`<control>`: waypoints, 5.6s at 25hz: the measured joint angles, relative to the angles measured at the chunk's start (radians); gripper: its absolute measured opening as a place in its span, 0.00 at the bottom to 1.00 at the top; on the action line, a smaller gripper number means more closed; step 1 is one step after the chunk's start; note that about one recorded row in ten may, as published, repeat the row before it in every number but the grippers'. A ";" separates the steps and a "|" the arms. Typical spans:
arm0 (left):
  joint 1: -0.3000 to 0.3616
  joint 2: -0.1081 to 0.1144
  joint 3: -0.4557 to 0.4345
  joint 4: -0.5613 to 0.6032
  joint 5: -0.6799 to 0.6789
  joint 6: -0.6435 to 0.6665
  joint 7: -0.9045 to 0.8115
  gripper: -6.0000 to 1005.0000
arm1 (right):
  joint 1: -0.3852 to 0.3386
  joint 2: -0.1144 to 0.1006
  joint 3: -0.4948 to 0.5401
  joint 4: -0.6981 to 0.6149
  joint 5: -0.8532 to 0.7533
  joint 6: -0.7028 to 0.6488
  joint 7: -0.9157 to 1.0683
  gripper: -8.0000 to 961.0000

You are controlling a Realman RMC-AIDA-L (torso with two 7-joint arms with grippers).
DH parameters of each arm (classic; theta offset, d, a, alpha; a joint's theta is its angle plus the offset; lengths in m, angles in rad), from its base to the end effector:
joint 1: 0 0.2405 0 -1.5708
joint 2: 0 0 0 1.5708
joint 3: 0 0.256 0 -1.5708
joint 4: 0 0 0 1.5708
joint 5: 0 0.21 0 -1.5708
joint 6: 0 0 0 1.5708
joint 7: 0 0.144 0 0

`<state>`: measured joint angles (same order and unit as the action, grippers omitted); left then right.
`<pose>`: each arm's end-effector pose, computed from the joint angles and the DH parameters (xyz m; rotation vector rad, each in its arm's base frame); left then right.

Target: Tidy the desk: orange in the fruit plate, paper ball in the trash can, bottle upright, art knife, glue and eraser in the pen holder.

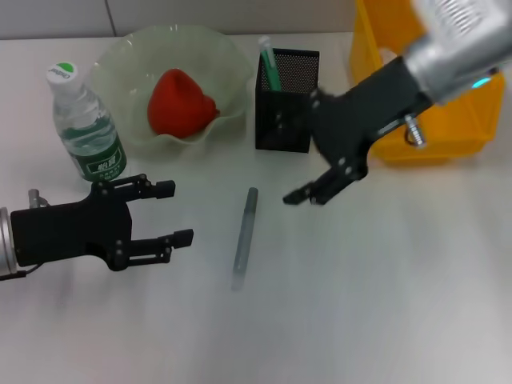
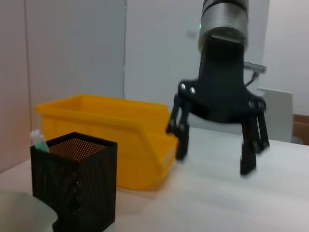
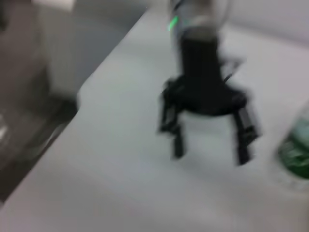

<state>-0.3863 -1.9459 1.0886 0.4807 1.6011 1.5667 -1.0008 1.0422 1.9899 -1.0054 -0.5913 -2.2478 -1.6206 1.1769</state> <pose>-0.2984 0.2829 -0.0007 -2.7795 -0.3157 -0.7376 0.1237 0.3949 -0.0204 2.9831 0.5373 -0.0526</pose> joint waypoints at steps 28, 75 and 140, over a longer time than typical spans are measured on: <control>0.015 0.010 -0.047 -0.001 0.006 -0.047 -0.045 0.77 | 0.089 0.102 -0.776 -0.047 0.147 0.306 -0.016 0.71; 0.035 0.005 -0.097 0.006 0.006 -0.047 -0.048 0.77 | 0.074 0.100 -0.961 -0.052 0.238 0.453 -0.052 0.15; 0.013 -0.122 -0.193 -0.188 -0.009 0.003 0.064 0.77 | -0.539 0.092 0.073 -0.076 0.618 0.049 -0.883 0.14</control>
<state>-0.3737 -2.0677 0.8955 0.2922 1.5923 1.5698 -0.9366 0.5029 2.0817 -0.9325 -0.6675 -1.6294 -1.5721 0.2941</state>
